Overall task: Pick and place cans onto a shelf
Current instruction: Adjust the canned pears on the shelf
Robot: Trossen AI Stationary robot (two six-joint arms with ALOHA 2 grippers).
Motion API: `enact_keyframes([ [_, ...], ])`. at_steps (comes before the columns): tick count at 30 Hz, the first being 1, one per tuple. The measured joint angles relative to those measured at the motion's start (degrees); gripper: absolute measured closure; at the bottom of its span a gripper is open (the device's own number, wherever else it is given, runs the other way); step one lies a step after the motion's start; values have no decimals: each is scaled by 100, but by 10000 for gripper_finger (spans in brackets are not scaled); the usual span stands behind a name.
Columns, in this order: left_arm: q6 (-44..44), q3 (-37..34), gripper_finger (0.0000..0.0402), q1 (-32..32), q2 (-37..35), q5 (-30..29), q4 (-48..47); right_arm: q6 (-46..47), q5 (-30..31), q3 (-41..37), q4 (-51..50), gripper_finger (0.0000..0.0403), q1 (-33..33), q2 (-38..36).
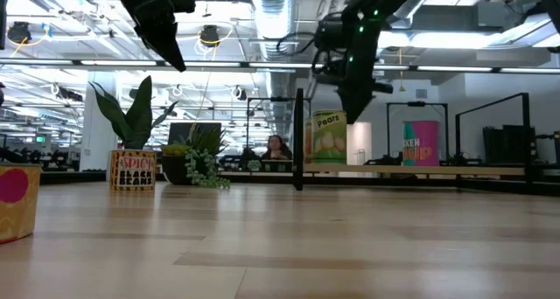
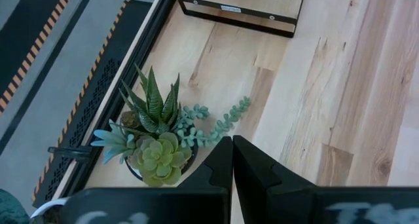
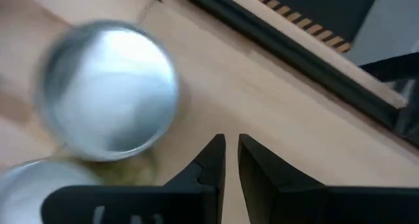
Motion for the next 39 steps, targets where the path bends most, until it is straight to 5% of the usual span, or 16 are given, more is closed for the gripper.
enact_keyframes([
  [15, -2, 0, 401, 0, 0, 12, 7, 262, -148, -70, -503, 336, 651, -43],
  [39, -161, 0, 402, 1, 0, 7, 7, 564, -154, -73, -280, 336, 793, -43],
])
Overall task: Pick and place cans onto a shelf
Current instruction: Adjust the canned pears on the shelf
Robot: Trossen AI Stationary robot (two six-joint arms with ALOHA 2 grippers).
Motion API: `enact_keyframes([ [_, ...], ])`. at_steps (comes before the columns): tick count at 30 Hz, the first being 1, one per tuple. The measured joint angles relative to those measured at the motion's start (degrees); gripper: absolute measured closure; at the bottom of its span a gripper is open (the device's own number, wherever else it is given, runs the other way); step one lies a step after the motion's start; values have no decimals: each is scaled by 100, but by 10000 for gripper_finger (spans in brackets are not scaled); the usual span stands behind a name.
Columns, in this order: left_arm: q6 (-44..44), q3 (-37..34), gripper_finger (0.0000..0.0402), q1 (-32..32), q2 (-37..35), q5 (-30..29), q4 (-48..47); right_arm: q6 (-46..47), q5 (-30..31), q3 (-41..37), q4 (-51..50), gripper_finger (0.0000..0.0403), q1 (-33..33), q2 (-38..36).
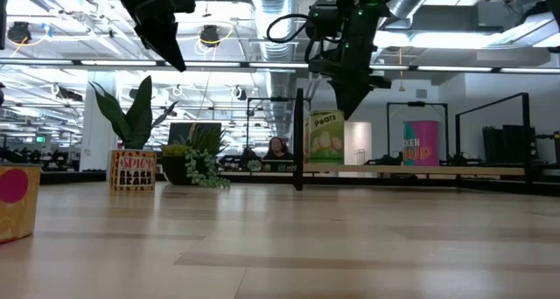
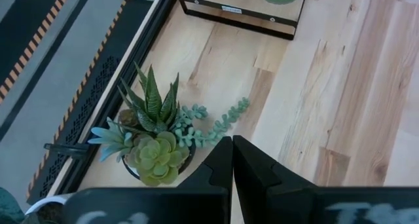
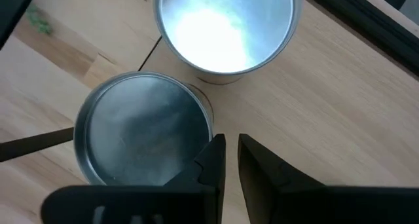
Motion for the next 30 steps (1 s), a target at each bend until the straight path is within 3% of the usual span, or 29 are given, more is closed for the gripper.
enact_keyframes([
  [11, -21, 0, 401, -1, 0, 15, -2, 12, 12, 0, 202, 336, 33, 0],
  [18, -27, 0, 401, 1, 0, 17, -4, -3, 147, 242, -550, 336, 36, -22],
  [26, -86, 0, 401, -1, 0, 19, -4, 14, -1131, 267, -899, 336, 568, -22],
  [30, -86, 0, 401, -1, 0, 19, 4, 67, -1170, 267, -502, 336, 846, -22],
])
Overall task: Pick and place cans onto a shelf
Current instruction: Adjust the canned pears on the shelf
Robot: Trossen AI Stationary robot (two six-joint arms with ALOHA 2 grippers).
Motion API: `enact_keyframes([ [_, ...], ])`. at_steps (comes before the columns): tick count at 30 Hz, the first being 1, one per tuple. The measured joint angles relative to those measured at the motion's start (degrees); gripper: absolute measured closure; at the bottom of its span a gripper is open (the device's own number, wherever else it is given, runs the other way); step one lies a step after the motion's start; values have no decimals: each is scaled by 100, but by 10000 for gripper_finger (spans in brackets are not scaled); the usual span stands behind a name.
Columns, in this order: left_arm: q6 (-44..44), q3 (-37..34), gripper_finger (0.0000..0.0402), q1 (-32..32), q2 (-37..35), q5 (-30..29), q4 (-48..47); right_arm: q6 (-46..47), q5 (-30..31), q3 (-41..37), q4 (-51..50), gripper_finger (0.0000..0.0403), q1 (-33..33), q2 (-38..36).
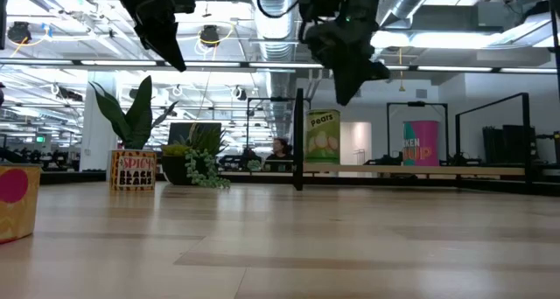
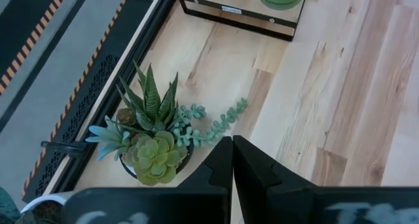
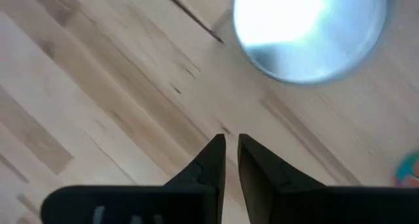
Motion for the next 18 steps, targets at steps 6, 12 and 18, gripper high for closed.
enact_keyframes([
  [6, 2, 0, 401, 2, 0, -2, 50, 173, 12, 1, 612, 336, 24, 31],
  [12, 2, 0, 401, 2, 0, -2, 52, 203, -165, -286, 733, 336, -51, 33],
  [18, 2, 0, 401, 0, 0, -2, 50, 214, -3, -337, 1044, 336, -22, 33],
])
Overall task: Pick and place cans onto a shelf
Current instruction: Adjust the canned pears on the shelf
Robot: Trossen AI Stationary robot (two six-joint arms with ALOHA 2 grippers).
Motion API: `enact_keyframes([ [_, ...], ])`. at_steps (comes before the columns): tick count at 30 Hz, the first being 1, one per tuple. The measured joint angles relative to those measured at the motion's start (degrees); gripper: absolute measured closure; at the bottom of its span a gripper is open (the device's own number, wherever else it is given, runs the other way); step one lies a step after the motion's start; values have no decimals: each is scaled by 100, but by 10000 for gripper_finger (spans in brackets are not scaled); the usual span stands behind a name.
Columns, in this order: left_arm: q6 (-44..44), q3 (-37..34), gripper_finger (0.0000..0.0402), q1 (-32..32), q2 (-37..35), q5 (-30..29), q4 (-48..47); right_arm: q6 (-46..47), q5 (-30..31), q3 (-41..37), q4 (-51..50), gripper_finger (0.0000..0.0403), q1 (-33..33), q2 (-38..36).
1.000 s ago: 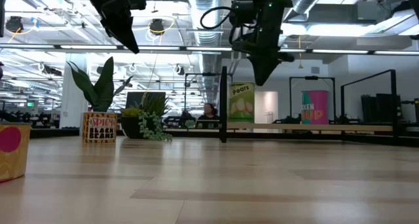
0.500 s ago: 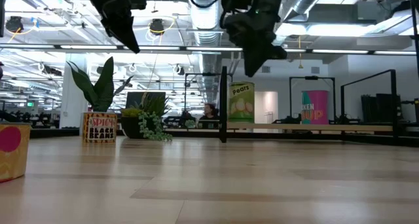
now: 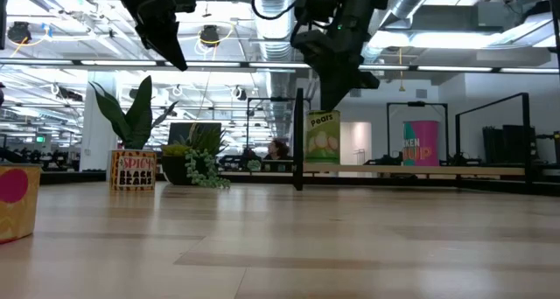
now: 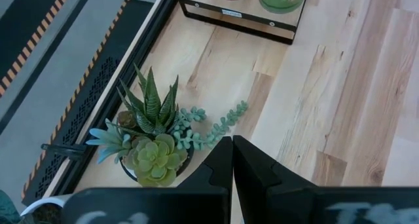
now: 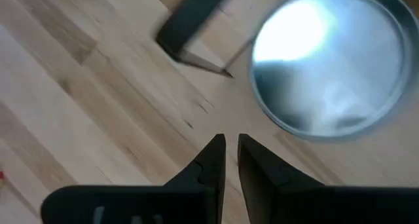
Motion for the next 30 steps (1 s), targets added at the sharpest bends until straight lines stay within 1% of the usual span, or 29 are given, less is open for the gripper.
enact_keyframes([
  [5, 0, 0, 401, 0, 0, 0, 0, 11, 10, 0, 55, 336, -49, 0],
  [11, 1, 0, 401, 1, -2, 0, 0, 15, 259, 0, 57, 336, -78, 0],
  [30, -7, 0, 401, 0, -2, 0, -46, 12, 450, 0, 0, 336, -275, 0],
])
